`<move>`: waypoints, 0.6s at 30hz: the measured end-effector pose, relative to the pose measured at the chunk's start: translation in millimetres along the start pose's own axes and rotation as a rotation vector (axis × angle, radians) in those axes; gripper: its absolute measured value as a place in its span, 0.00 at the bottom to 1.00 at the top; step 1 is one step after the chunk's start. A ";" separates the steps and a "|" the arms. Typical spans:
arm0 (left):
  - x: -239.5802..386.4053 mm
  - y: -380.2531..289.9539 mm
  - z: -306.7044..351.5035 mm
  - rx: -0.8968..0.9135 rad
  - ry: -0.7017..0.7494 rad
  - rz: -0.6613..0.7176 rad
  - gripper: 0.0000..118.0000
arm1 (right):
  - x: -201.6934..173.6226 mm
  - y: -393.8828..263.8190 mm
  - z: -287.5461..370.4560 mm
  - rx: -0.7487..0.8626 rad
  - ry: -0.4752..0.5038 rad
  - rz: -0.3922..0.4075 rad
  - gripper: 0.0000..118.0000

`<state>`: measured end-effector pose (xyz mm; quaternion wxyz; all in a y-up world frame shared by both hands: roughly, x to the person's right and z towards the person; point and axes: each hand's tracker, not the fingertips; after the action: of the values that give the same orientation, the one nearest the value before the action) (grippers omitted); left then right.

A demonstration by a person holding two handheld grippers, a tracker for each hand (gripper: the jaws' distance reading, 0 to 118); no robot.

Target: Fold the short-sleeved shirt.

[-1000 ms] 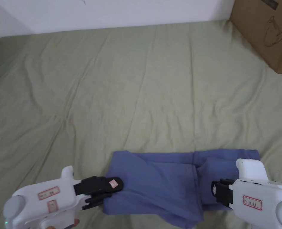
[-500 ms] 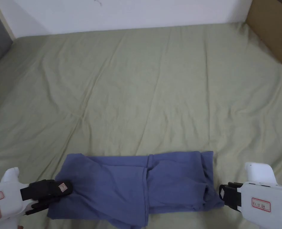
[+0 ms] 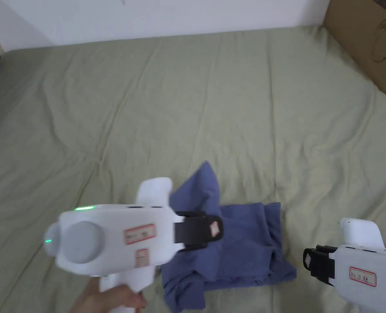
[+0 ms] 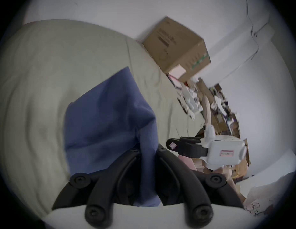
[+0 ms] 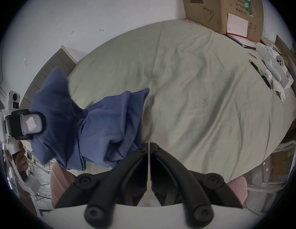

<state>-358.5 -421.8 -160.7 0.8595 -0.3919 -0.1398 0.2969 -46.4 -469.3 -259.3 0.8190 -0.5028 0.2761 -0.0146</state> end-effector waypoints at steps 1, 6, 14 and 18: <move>4.1 -0.2 -17.3 -0.033 -0.001 0.003 0.20 | 2.5 -1.2 0.9 0.000 -0.002 -0.006 0.02; 15.5 -9.4 -86.9 -0.126 -0.095 0.034 0.94 | 15.5 -6.4 1.3 -0.010 -0.019 -0.035 0.02; -2.5 -5.9 -40.4 -0.037 -0.039 0.086 0.26 | 26.8 -8.4 6.8 0.002 -0.025 -0.065 0.02; -11.7 -4.8 -22.0 -0.008 0.217 -0.017 0.05 | 28.3 -9.2 5.0 0.009 -0.016 -0.078 0.02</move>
<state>-355.4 -444.5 -171.5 0.8706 -0.4238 -0.0505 0.2448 -17.8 -478.3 -262.3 0.8223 -0.5095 0.2496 -0.0437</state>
